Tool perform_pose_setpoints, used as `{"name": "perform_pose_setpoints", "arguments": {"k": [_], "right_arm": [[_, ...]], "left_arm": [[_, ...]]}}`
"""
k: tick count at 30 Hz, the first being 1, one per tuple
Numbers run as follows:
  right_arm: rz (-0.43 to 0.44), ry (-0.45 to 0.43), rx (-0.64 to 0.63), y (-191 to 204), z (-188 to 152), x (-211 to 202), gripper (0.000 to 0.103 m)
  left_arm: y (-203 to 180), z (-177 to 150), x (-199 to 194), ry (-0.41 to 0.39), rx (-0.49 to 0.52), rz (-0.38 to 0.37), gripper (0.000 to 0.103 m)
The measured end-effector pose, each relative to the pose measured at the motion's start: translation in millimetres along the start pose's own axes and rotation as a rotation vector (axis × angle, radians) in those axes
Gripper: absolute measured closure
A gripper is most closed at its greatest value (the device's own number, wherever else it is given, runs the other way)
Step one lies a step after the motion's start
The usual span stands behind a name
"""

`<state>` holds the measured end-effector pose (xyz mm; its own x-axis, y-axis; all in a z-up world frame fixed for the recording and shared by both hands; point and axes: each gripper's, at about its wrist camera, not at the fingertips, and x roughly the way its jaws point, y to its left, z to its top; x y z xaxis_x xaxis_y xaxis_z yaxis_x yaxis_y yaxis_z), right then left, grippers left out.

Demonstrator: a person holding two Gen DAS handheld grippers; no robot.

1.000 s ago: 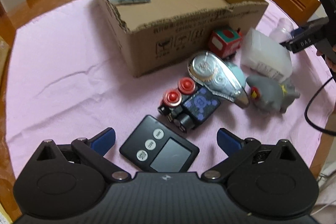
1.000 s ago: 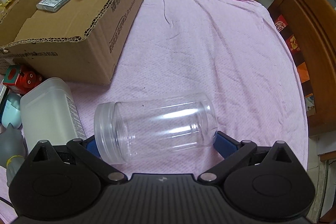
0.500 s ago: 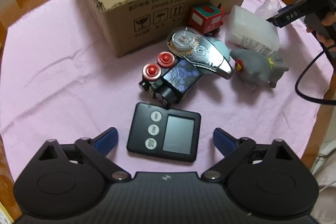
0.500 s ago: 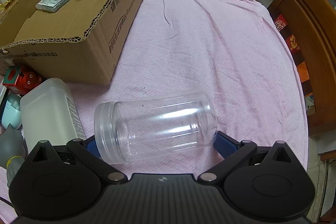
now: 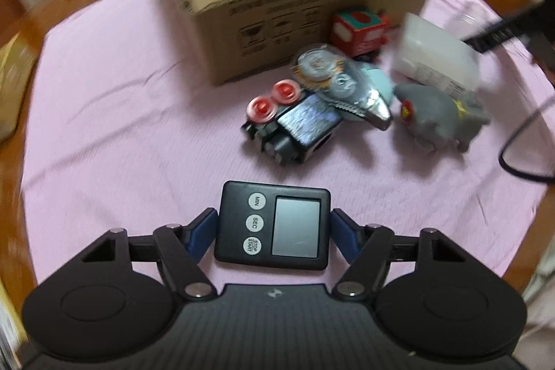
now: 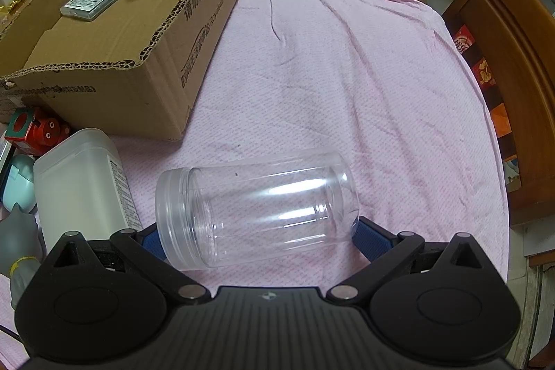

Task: Organize rigid objects
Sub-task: 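Grasp the black timer with the left gripper while the right gripper grasps the clear jar, then lift the timer with the left tool and release it into the box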

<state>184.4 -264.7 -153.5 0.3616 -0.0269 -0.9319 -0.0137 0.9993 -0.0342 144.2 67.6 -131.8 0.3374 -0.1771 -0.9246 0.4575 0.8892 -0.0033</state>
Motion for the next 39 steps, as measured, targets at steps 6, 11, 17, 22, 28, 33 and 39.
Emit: {"name": "perform_pose_setpoints", "arguments": {"k": [6, 11, 17, 22, 28, 33, 39], "right_arm": [[0.003, -0.031, -0.007, 0, -7, -3, 0.0], [-0.004, -0.035, 0.005, 3, -7, -4, 0.0], [0.005, -0.015, -0.046, 4, -1, -5, 0.0], [-0.005, -0.019, -0.125, 14, 2, -8, 0.0], [0.004, -0.036, -0.149, 16, 6, -13, 0.003], [0.009, -0.046, -0.154, 14, 9, -18, 0.006], [0.022, -0.056, -0.167, 14, 12, -27, 0.006]], "left_arm": [[-7, -7, -2, -0.004, -0.128, 0.054, 0.033], [-7, -7, -2, -0.01, -0.147, 0.066, 0.032], [-8, -10, -3, -0.026, -0.148, 0.078, 0.028], [-8, -9, -3, -0.02, -0.142, 0.075, 0.026], [-9, -7, -2, -0.018, -0.132, 0.066, 0.028], [-11, -4, -2, -0.018, -0.14, 0.065, 0.033], [-14, -3, -3, -0.007, -0.118, 0.068, 0.033]]}}
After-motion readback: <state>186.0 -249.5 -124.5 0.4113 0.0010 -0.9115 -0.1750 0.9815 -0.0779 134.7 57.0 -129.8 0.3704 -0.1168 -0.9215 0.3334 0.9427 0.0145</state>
